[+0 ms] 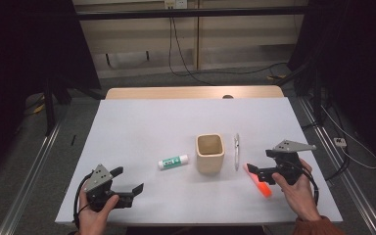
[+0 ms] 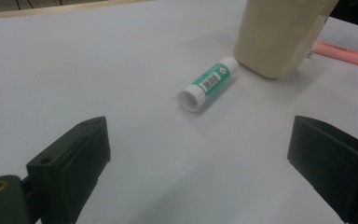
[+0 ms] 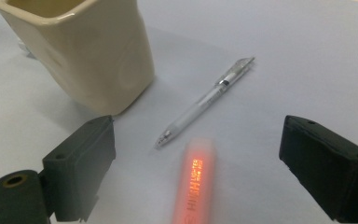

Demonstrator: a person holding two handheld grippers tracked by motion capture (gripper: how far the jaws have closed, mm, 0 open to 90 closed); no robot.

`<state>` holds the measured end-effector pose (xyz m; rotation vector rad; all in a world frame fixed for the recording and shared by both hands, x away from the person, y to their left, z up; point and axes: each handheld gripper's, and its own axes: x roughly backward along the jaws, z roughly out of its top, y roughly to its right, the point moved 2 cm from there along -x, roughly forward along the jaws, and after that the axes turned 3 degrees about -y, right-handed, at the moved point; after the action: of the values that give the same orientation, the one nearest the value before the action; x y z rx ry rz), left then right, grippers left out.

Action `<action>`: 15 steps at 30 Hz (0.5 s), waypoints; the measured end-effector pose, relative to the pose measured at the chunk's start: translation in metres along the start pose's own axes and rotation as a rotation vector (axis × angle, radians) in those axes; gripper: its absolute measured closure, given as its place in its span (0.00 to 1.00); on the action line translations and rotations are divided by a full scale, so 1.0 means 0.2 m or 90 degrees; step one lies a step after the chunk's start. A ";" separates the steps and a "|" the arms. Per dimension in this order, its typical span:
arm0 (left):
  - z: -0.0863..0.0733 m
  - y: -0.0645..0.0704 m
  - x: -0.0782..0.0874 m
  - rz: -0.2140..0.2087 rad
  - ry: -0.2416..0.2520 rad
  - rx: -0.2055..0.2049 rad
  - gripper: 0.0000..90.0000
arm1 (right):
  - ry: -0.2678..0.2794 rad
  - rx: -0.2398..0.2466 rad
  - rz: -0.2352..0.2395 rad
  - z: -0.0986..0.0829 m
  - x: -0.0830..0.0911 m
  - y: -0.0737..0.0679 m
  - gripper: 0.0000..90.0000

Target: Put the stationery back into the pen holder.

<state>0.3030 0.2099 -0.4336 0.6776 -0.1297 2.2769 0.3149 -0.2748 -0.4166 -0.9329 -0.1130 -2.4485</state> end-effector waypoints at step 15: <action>-0.01 0.00 0.00 0.002 0.001 -0.002 0.06 | -0.105 -0.029 -0.006 -0.11 0.01 -0.03 0.17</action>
<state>0.3018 0.2106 -0.4341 0.6749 -0.1330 2.2791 0.2980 -0.2751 -0.4309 -1.1567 -0.1194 -2.3885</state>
